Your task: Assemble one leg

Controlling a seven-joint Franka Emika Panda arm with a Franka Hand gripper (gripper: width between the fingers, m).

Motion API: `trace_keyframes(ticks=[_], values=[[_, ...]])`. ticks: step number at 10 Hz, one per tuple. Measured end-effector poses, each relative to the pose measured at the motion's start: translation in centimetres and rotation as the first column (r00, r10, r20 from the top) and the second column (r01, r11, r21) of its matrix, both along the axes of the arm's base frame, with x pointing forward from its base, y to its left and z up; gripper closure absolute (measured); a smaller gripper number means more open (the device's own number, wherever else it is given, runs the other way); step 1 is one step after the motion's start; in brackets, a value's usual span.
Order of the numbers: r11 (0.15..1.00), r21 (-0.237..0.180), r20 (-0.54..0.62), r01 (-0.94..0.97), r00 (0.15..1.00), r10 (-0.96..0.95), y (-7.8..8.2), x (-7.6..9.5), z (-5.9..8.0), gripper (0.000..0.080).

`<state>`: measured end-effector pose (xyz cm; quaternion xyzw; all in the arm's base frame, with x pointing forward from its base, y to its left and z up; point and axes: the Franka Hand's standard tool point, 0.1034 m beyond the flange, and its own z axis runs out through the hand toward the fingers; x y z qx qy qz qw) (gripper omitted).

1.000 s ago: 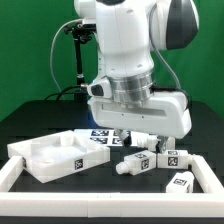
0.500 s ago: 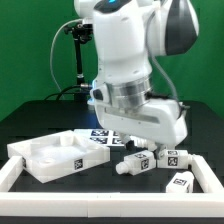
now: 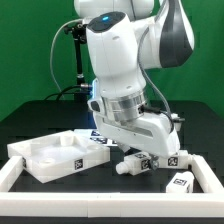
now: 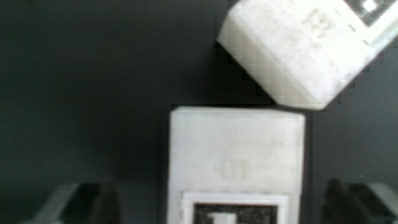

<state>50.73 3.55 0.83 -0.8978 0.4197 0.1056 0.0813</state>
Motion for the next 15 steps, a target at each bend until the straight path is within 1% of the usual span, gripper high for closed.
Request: trace_keyframes(ticks=[1,2,3,4,5,6,7,8,9,10,11,15], values=[[1.000,0.000,0.000,-0.002,1.000,0.002,0.0,0.0,0.0,0.0373],[1.000,0.000,0.001,-0.004,1.000,0.004,0.0,0.0,0.0,0.0373],[1.000,0.001,0.001,-0.006,1.000,0.006,0.1,0.0,0.0,0.0519],[1.000,0.002,0.003,-0.012,1.000,0.012,0.0,0.0,0.0,0.0519],[0.998,0.012,0.019,-0.056,0.998,0.056,-0.8,-0.1,0.0,0.0519],[0.998,0.018,0.007,-0.064,0.998,0.064,-1.6,-0.6,0.6,0.0519],[0.998,0.021,-0.012,-0.051,0.999,0.051,-2.5,-1.7,1.9,0.0519],[0.999,0.032,-0.056,-0.004,0.998,0.006,-2.7,-3.1,3.4,0.0519],[0.998,0.050,-0.080,0.028,0.997,-0.024,-2.8,-3.4,4.5,0.0519],[0.998,0.048,-0.066,0.033,0.997,-0.029,-2.7,-3.0,5.3,0.0519],[0.999,0.042,-0.048,0.030,0.998,-0.028,-2.5,-2.6,5.6,0.0519],[0.999,0.044,-0.053,0.023,0.998,-0.021,-2.4,-2.8,5.3,0.0518]])
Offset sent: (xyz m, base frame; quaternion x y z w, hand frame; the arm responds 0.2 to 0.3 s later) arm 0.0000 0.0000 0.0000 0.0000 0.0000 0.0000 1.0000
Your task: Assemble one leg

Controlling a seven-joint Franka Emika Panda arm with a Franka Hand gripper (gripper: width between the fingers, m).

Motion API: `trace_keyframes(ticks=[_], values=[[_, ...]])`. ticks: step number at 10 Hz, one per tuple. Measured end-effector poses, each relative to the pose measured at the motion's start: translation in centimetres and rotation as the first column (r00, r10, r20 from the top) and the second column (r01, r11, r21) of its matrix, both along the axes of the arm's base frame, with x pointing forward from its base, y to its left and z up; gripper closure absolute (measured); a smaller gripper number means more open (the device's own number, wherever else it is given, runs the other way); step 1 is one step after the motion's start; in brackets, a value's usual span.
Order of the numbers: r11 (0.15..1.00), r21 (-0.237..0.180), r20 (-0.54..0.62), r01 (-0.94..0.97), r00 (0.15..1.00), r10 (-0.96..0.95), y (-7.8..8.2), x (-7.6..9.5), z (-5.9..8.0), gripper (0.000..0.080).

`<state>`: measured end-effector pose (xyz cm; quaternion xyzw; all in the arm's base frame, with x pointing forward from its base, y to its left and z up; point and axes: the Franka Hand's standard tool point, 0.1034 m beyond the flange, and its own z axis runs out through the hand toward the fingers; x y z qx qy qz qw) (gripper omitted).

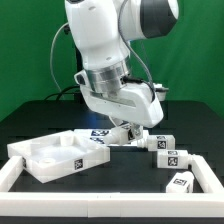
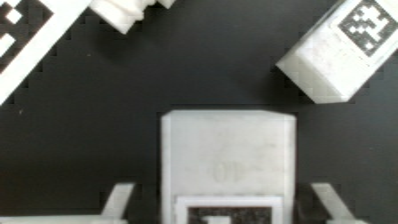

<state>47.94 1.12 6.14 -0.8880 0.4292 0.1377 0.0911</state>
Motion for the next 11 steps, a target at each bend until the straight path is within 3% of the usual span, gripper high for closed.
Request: trace_keyframes(ticks=[1,4,5,8,11], values=[[1.000,0.000,0.000,0.000,1.000,0.000,-0.1,-0.1,0.0,0.0518],[0.992,-0.005,-0.090,0.128,0.988,-0.128,-1.4,-4.4,-0.2,0.0518],[0.988,-0.005,-0.108,0.155,0.982,-0.155,-1.5,-5.1,-0.5,0.0518],[0.990,-0.024,-0.066,0.141,0.988,-0.142,-1.5,-4.4,-0.6,0.0518],[0.988,-0.030,-0.074,0.154,0.985,-0.156,-1.6,-4.9,-0.9,0.0518]])
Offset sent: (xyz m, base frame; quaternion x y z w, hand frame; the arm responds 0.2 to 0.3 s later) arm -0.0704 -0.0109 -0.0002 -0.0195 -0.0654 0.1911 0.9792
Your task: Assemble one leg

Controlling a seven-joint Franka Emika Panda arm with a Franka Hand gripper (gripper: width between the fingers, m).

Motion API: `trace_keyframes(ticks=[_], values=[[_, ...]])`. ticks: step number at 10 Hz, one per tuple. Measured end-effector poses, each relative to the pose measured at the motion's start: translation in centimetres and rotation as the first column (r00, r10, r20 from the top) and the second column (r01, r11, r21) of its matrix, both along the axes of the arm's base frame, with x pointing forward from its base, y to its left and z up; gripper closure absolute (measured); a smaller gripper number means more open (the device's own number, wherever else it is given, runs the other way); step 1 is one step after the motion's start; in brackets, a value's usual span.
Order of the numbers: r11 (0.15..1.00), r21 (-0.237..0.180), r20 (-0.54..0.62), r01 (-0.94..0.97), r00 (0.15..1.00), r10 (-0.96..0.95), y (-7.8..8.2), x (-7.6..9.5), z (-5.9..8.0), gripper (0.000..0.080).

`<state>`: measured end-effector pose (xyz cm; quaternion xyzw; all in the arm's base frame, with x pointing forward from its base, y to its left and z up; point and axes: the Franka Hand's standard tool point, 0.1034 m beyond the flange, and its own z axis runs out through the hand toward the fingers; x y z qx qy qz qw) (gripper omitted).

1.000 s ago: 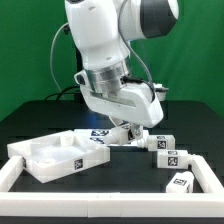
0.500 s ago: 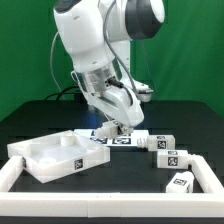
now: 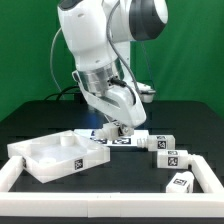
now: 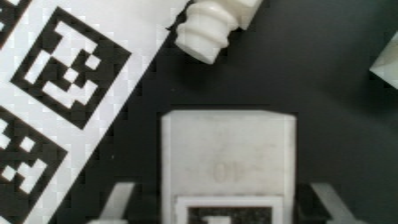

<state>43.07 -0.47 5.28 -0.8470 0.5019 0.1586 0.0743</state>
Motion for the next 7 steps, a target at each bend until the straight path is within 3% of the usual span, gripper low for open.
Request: trace_keyframes(ticks=[3,7], values=[[0.998,-0.039,-0.036,0.043,0.998,-0.045,-0.4,-4.0,-2.5,0.0518],[0.996,-0.051,-0.049,0.080,0.995,-0.082,-0.6,-5.6,-4.4,0.0518]])
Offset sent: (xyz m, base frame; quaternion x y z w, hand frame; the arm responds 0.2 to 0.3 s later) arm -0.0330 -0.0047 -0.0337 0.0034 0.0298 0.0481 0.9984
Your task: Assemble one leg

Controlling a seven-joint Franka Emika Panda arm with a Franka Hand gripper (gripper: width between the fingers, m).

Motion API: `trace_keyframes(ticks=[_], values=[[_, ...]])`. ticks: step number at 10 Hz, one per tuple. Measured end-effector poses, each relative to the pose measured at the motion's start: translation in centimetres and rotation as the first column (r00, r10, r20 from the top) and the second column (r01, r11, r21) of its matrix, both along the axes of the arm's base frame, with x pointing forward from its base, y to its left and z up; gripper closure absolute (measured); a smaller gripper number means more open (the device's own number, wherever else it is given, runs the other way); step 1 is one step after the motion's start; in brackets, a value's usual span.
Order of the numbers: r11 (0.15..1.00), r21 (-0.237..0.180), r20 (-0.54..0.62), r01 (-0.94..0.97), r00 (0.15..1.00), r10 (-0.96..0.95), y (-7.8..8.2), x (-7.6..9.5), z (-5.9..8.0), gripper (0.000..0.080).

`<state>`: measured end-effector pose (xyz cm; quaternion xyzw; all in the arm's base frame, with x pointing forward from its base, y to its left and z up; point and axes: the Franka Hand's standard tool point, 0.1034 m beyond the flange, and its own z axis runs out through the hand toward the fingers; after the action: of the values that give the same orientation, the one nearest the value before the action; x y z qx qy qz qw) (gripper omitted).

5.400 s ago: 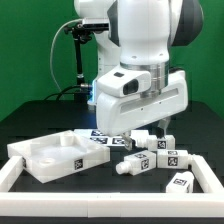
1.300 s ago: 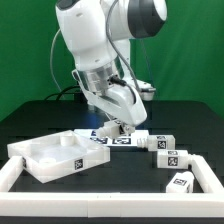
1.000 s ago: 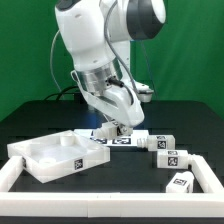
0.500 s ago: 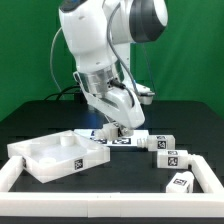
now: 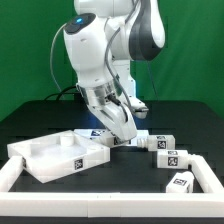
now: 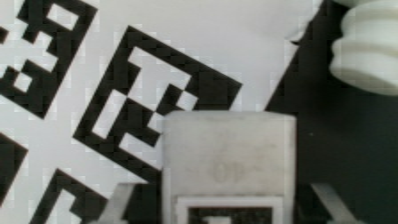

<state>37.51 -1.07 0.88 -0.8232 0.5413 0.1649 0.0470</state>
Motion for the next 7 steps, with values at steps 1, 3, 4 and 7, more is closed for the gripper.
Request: trace_keyframes(ticks=[1,3,4,7], values=[[1.000,0.001,-0.001,-0.004,1.000,0.004,0.1,0.0,-0.1,0.0518],[1.000,0.001,-0.001,-0.005,1.000,0.005,0.1,0.0,-0.1,0.0518],[1.000,0.001,-0.002,-0.005,1.000,0.005,0.1,-0.1,-0.1,0.0518],[0.998,0.046,-0.043,0.042,0.998,-0.040,1.6,1.2,3.5,0.0185]])
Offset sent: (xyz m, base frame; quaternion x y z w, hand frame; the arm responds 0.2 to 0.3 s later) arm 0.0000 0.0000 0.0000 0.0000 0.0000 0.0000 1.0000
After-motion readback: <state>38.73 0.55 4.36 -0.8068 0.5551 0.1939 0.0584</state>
